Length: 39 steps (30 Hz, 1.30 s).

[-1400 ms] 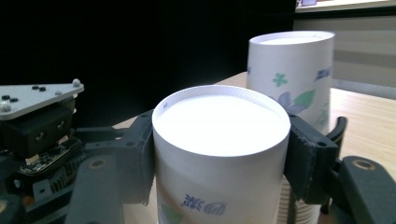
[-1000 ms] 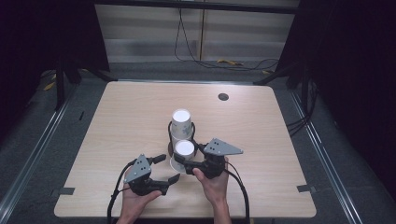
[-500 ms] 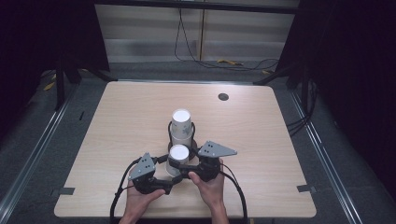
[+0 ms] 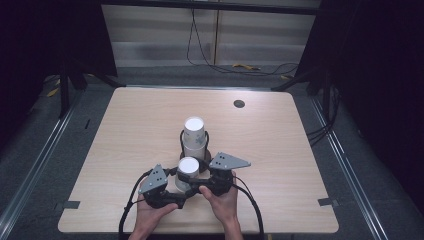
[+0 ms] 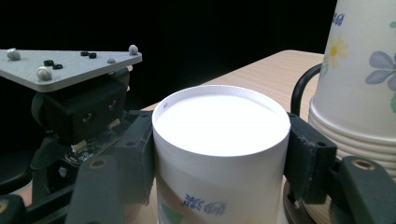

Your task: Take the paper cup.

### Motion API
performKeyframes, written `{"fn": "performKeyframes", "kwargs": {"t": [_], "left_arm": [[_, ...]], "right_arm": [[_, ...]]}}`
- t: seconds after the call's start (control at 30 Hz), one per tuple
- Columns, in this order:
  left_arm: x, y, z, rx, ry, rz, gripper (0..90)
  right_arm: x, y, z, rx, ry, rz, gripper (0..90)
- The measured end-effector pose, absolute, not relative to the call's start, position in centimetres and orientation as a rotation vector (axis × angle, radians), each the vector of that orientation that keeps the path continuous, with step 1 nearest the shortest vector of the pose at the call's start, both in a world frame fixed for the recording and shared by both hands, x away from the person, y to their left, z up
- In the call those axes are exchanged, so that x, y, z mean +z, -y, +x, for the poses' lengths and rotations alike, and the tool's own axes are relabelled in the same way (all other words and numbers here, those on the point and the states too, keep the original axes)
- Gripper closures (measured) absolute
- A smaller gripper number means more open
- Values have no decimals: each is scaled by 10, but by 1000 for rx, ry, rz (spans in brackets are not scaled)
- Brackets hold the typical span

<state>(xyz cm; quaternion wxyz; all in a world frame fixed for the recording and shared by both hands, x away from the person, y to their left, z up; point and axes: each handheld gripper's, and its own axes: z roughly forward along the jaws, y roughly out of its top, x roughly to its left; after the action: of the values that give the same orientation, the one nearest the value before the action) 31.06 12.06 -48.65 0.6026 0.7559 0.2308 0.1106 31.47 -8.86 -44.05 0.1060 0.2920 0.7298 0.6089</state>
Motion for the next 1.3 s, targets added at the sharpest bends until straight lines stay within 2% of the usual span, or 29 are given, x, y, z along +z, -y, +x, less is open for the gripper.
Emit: {"fn": "performKeyframes", "kwargs": {"t": [0.57, 0.83, 1.0, 1.3], "left_arm": [[-486, -123, 311, 290, -528, 1762, 258], [-485, -123, 311, 292, -528, 1762, 269], [-485, -123, 311, 285, -538, 1768, 267], [-485, -126, 313, 251, -529, 1780, 266]], "right_arm": [[-443, 87, 316, 1820, -2139, 883, 334], [-443, 87, 316, 1831, -2122, 882, 322], [-442, 89, 316, 1857, -2088, 900, 272], [-443, 94, 317, 1873, -2061, 922, 235]]}}
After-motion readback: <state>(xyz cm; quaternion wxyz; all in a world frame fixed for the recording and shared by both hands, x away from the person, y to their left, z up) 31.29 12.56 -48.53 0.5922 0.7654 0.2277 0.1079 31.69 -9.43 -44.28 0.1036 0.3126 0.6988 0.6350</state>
